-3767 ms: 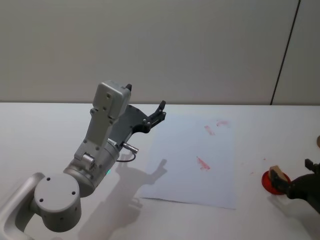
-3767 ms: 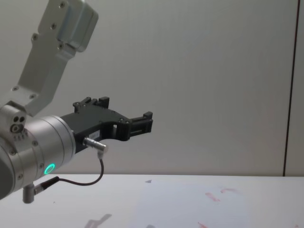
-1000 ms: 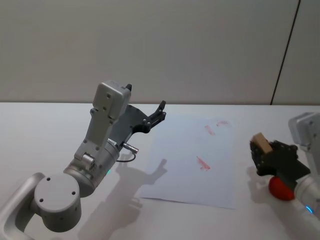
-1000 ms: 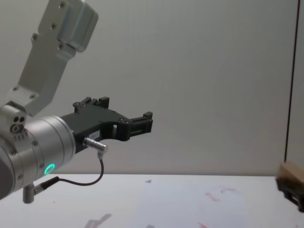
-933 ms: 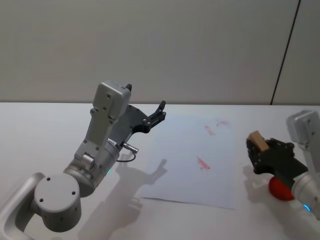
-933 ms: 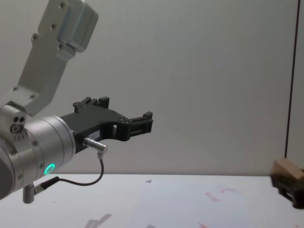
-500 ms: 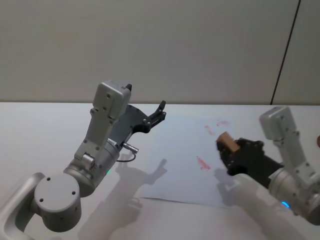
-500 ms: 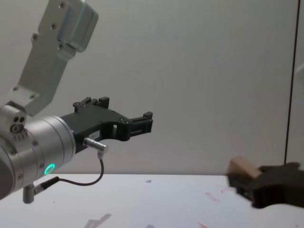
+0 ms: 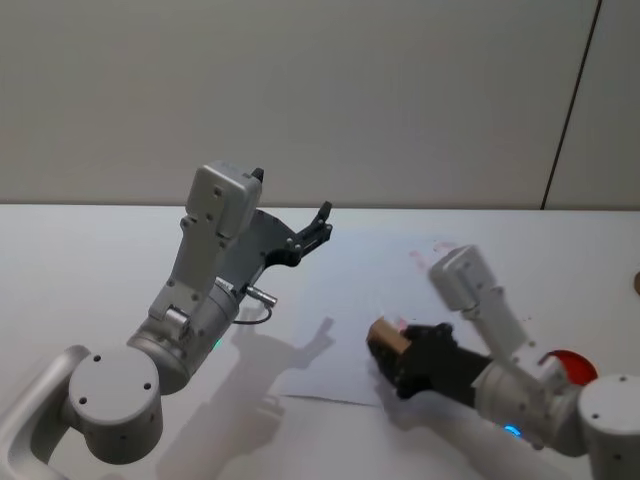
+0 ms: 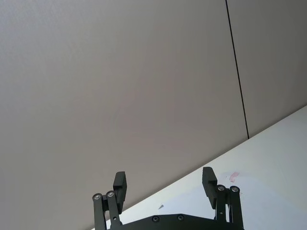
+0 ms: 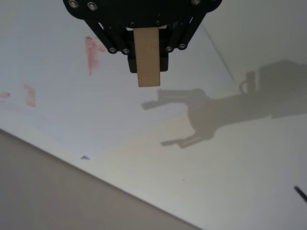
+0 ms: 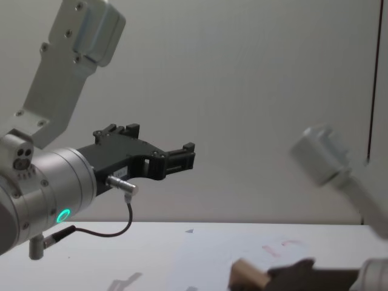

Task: Use the one hand to pick up the stamp and affix it onto the A4 paper.

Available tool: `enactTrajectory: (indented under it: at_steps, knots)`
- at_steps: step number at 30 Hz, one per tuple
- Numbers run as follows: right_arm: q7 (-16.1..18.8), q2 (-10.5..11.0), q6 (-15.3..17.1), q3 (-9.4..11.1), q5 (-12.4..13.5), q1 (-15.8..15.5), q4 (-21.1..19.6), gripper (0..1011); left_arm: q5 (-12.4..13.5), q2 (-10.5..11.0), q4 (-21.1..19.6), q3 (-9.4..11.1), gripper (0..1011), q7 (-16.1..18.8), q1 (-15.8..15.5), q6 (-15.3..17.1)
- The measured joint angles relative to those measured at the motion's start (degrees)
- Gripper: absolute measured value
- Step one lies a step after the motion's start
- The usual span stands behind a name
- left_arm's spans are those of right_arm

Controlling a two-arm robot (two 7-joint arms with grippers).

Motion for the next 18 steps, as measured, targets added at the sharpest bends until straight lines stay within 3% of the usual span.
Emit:
enactTrajectory:
  at_steps: [8, 18]
  knots:
    - [2.81, -2.08, 2.05, -2.36, -5.11, 2.24, 5.02, 221, 0.0, 0.0, 0.0, 0.0, 1003, 0.0, 0.0, 0.0]
    - [2.19, -3.52, 2.98, -3.59, -7.75, 3.75, 8.04, 221, 0.0, 0.0, 0.0, 0.0, 1003, 0.0, 0.0, 0.0]
